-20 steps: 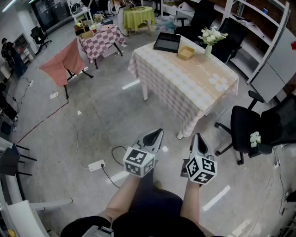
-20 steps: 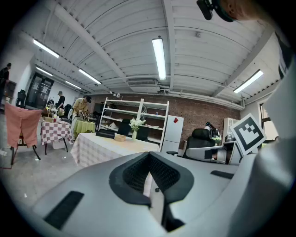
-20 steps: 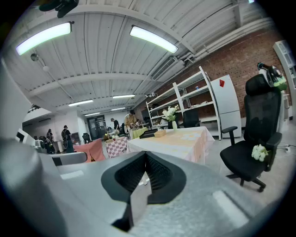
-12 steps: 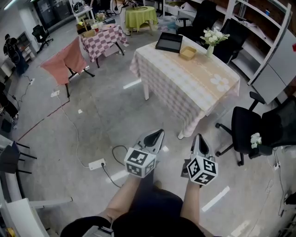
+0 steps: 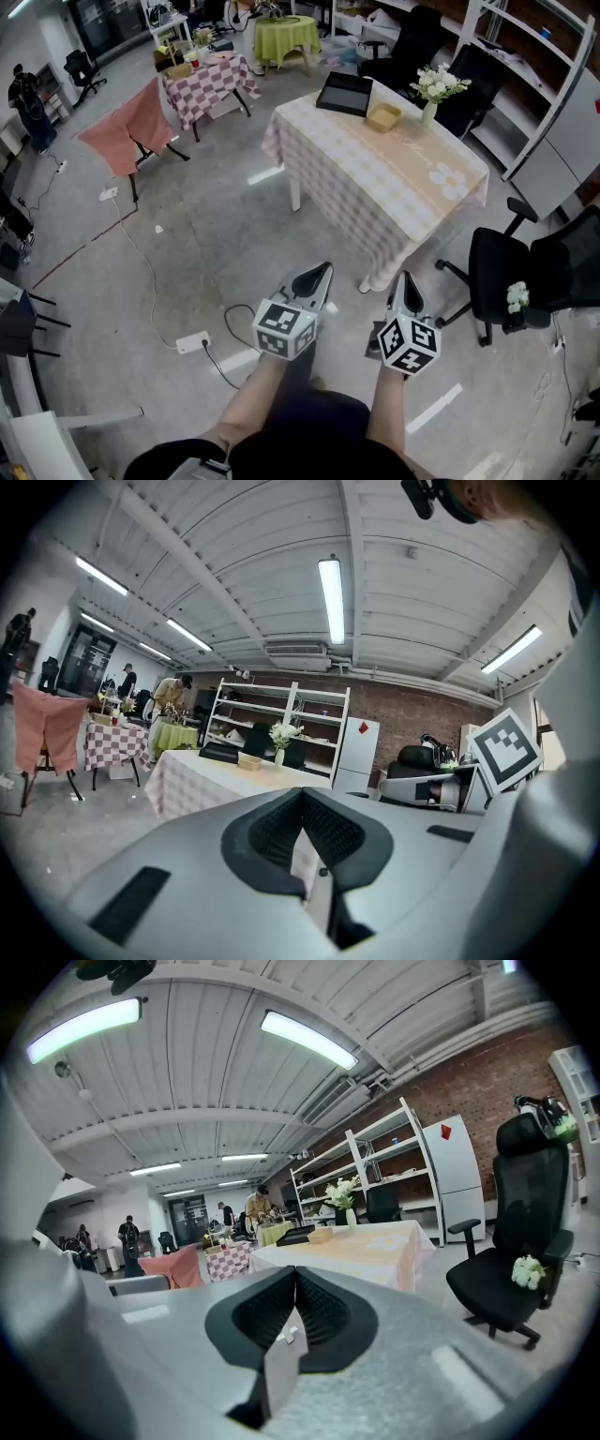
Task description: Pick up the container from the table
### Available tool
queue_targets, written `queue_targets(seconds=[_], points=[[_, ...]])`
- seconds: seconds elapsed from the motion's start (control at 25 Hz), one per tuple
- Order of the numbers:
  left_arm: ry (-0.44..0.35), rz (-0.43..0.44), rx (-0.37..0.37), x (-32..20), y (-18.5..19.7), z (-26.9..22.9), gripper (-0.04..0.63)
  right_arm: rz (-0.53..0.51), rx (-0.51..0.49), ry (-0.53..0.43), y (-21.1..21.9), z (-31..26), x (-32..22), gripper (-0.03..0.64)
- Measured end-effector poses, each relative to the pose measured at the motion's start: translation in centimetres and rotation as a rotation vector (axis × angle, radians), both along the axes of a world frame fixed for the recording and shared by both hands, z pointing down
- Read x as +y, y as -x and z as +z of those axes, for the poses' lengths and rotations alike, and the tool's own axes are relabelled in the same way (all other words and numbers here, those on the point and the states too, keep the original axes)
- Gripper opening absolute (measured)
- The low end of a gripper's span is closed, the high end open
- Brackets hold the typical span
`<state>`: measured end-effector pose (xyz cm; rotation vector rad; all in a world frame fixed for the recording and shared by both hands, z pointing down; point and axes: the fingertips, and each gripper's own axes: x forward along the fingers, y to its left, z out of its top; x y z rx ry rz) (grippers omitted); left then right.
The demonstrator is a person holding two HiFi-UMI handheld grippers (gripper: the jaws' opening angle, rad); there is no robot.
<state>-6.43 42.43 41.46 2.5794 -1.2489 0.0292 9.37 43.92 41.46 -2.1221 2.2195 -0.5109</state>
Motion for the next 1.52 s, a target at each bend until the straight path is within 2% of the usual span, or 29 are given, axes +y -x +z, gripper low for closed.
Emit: queue_targets(seconds=[0.8, 1.52], points=[[-0.009, 0.027, 0.011, -16.7, -1.9, -1.7, 0.011, -0.037, 0.005, 0.028, 0.1, -0.8, -16.0, 0.005], [0.016, 0.065, 0.013, -24.5, -0.2, -0.9, 0.011, -0.026, 0.001, 0.057, 2.1, -0.2, -23.5, 0.005]])
